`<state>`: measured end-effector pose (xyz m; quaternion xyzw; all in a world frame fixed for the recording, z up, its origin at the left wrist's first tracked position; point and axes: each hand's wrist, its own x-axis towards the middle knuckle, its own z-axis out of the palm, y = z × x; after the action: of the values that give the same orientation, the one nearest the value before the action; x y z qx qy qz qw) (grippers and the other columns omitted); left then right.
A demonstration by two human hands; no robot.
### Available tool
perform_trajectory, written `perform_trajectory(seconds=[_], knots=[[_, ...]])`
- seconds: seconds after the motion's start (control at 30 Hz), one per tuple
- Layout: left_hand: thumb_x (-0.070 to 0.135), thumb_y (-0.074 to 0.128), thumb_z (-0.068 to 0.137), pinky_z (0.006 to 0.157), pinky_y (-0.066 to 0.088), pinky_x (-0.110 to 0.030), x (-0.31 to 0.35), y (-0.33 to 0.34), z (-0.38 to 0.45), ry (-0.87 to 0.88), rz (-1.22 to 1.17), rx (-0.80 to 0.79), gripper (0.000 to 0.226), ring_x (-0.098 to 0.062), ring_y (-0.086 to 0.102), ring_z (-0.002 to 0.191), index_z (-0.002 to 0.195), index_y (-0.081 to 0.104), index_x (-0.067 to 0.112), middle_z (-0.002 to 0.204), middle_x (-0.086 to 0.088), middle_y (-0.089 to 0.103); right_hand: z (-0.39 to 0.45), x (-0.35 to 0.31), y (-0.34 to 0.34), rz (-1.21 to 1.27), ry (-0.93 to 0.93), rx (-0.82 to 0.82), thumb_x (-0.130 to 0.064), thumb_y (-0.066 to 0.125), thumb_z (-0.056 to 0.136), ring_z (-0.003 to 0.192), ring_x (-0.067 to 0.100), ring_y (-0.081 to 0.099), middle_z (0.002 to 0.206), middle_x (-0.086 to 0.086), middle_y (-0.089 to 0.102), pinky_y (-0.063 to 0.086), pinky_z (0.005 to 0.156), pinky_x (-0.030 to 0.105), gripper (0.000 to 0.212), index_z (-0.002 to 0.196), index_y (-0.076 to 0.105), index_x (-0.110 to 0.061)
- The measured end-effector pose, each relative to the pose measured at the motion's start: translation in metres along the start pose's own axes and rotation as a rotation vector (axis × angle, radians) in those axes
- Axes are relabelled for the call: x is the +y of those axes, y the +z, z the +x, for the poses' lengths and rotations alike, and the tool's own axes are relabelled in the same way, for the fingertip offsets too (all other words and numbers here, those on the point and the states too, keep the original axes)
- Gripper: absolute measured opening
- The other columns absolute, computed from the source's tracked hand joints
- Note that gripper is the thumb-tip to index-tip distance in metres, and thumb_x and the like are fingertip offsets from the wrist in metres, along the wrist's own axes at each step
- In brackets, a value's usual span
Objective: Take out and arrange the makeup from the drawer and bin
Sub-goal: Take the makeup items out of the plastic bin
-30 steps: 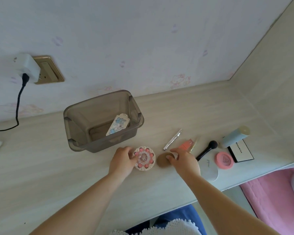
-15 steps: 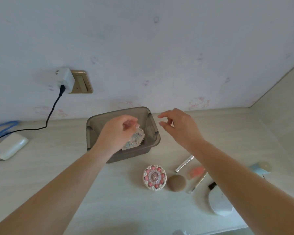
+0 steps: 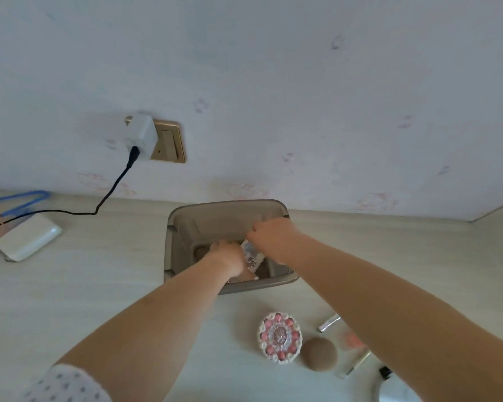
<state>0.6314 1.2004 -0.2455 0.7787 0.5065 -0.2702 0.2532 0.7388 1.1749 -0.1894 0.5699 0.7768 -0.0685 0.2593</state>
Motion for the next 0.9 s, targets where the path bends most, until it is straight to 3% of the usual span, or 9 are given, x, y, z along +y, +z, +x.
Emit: perform_trajectory(seconds=[0.1, 0.2, 0.37, 0.43, 0.53, 0.67, 0.8, 0.9], knots=[[0.064, 0.068, 0.068, 0.109, 0.035, -0.044, 0.001, 0.005, 0.008, -0.062, -0.023, -0.027, 0.103, -0.033, 0.026, 0.137, 0.143, 0.024, 0.008, 0.145, -0.016, 0.027, 0.016, 0.001, 0.006, -0.041, -0.014, -0.005, 0.000, 0.049, 0.087, 0.110, 0.033, 0.056, 0.122, 0.013, 0.054, 0.039, 0.065, 0.038, 0.039, 0.125, 0.050, -0.008], [0.063, 0.071, 0.066, 0.106, 0.037, -0.044, 0.001, 0.009, 0.012, -0.055, 0.027, 0.010, 0.108, -0.033, 0.027, 0.136, 0.143, 0.021, 0.008, 0.144, -0.015, 0.028, 0.030, -0.003, 0.015, -0.097, -0.025, -0.006, -0.006, 0.048, 0.090, 0.108, 0.031, 0.058, 0.119, 0.011, 0.058, 0.040, 0.066, 0.038, 0.033, 0.121, 0.055, -0.011], [0.057, 0.073, 0.066, 0.099, 0.040, -0.043, -0.004, 0.011, 0.015, -0.031, 0.118, 0.107, 0.097, -0.030, 0.035, 0.132, 0.139, 0.029, 0.010, 0.141, -0.013, 0.036, 0.041, -0.013, 0.026, -0.139, 0.012, -0.037, -0.010, 0.046, 0.093, 0.112, 0.029, 0.055, 0.125, 0.012, 0.051, 0.040, 0.069, 0.036, 0.031, 0.123, 0.052, -0.012], [0.048, 0.073, 0.069, 0.097, 0.042, -0.042, -0.006, 0.010, 0.017, -0.026, 0.105, 0.109, 0.089, -0.030, 0.038, 0.130, 0.137, 0.031, 0.009, 0.139, -0.013, 0.037, 0.043, -0.016, 0.030, -0.152, 0.016, -0.016, -0.011, 0.045, 0.093, 0.114, 0.029, 0.053, 0.125, 0.013, 0.049, 0.042, 0.074, 0.036, 0.031, 0.124, 0.051, -0.012], [0.030, 0.070, 0.071, 0.094, 0.045, -0.041, -0.012, 0.009, 0.017, 0.002, 0.073, 0.129, 0.076, -0.033, 0.043, 0.124, 0.133, 0.032, 0.006, 0.135, -0.016, 0.040, 0.045, -0.016, 0.033, -0.131, 0.033, 0.012, -0.012, 0.043, 0.094, 0.114, 0.028, 0.052, 0.125, 0.013, 0.049, 0.037, 0.070, 0.034, 0.031, 0.123, 0.050, -0.012], [0.020, 0.069, 0.074, 0.089, 0.047, -0.039, -0.022, -0.002, 0.011, 0.057, 0.076, 0.149, 0.067, -0.035, 0.050, 0.117, 0.128, 0.033, 0.004, 0.130, -0.019, 0.045, 0.041, -0.012, 0.031, -0.050, 0.054, -0.003, -0.018, 0.057, 0.087, 0.109, 0.029, 0.054, 0.122, 0.013, 0.049, 0.038, 0.067, 0.034, 0.045, 0.127, 0.041, -0.010], [0.028, 0.081, 0.068, 0.079, 0.048, -0.037, -0.034, -0.023, 0.001, 0.135, -0.037, 0.196, 0.070, -0.034, 0.059, 0.105, 0.118, 0.039, 0.005, 0.117, -0.017, 0.058, 0.029, 0.001, 0.018, 0.129, 0.083, 0.080, -0.021, 0.064, 0.081, 0.091, 0.031, 0.061, 0.107, 0.012, 0.056, 0.039, 0.060, 0.035, 0.048, 0.119, 0.035, -0.010], [0.033, 0.084, 0.064, 0.075, 0.048, -0.033, -0.039, -0.042, -0.011, 0.211, -0.159, 0.213, 0.069, -0.025, 0.059, 0.095, 0.115, 0.045, 0.010, 0.111, -0.010, 0.061, 0.014, 0.015, 0.000, 0.249, 0.085, 0.163, -0.027, 0.066, 0.079, 0.090, 0.031, 0.060, 0.106, 0.012, 0.056, 0.047, 0.065, 0.037, 0.053, 0.118, 0.033, -0.013]])
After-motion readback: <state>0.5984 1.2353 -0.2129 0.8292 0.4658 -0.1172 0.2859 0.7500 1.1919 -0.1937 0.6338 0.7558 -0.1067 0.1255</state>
